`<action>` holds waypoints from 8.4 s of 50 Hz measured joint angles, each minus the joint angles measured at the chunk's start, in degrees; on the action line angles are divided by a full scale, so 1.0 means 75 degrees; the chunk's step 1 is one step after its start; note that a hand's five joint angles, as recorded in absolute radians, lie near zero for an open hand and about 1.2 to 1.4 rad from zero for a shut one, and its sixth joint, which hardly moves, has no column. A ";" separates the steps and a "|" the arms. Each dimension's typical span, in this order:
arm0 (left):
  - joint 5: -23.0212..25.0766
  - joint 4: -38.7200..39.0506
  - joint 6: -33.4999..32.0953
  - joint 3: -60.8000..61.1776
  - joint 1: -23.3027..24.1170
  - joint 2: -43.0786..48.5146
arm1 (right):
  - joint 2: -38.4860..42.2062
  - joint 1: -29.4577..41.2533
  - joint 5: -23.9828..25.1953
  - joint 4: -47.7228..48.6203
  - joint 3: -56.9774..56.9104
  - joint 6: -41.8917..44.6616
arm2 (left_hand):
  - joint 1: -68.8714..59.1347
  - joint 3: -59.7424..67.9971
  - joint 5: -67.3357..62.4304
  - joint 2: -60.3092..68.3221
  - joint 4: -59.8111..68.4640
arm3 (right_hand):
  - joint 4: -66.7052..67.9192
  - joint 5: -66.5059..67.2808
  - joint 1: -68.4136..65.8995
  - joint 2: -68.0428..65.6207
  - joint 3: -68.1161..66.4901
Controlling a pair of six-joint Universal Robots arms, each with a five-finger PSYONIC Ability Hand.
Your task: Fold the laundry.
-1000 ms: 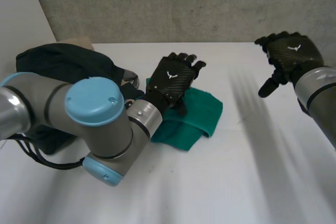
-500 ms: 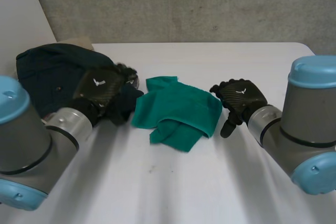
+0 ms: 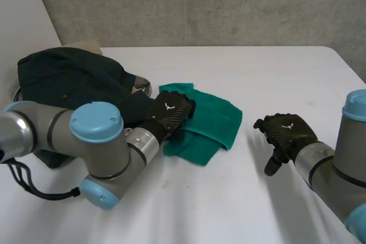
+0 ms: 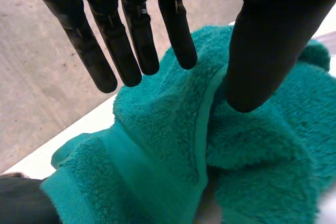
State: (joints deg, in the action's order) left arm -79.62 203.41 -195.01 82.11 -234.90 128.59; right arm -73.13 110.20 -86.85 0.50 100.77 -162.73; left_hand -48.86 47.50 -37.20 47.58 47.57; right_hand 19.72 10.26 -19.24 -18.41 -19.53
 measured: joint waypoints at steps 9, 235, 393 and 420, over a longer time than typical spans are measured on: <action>0.0008 -0.0021 -0.0581 -0.0220 0.0056 -0.0033 | 0.0205 -0.0367 0.0363 0.0445 0.0206 -0.0284 | -0.2024 0.2382 -0.2393 0.2421 0.2445 | -0.0084 -0.0265 0.0030 0.0019 0.0071; -0.0616 -0.1598 0.0525 0.1620 -0.1744 -0.4900 | 0.2851 -0.2587 0.2834 0.0545 -0.2434 0.2569 | -0.2147 0.2777 -0.2528 0.2780 0.2835 | 0.1060 0.0836 -0.1339 -0.1280 -0.1163; -0.0213 0.1273 0.0724 0.2050 -0.1983 -0.2690 | 0.1851 -0.4103 0.3757 -0.0097 -0.0909 0.3443 | -0.2148 0.2811 -0.2702 0.2822 0.2840 | 0.3607 0.3523 -0.3803 -0.3915 -0.3781; -0.0177 -0.3909 -0.0209 0.1283 -0.2131 -0.5822 | -0.2668 -0.5137 0.2673 -0.4433 -0.3014 0.4643 | -0.2148 0.2811 -0.2702 0.2822 0.2840 | 0.6513 0.6196 -0.6002 -0.6540 -0.6466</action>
State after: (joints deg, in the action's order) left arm -80.95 174.10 -196.58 91.73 -250.88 84.92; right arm -93.14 71.67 -66.80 -32.75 78.16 -127.90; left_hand -64.97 68.58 -57.46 68.74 68.87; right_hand 68.56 56.74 -64.26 -67.46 -68.03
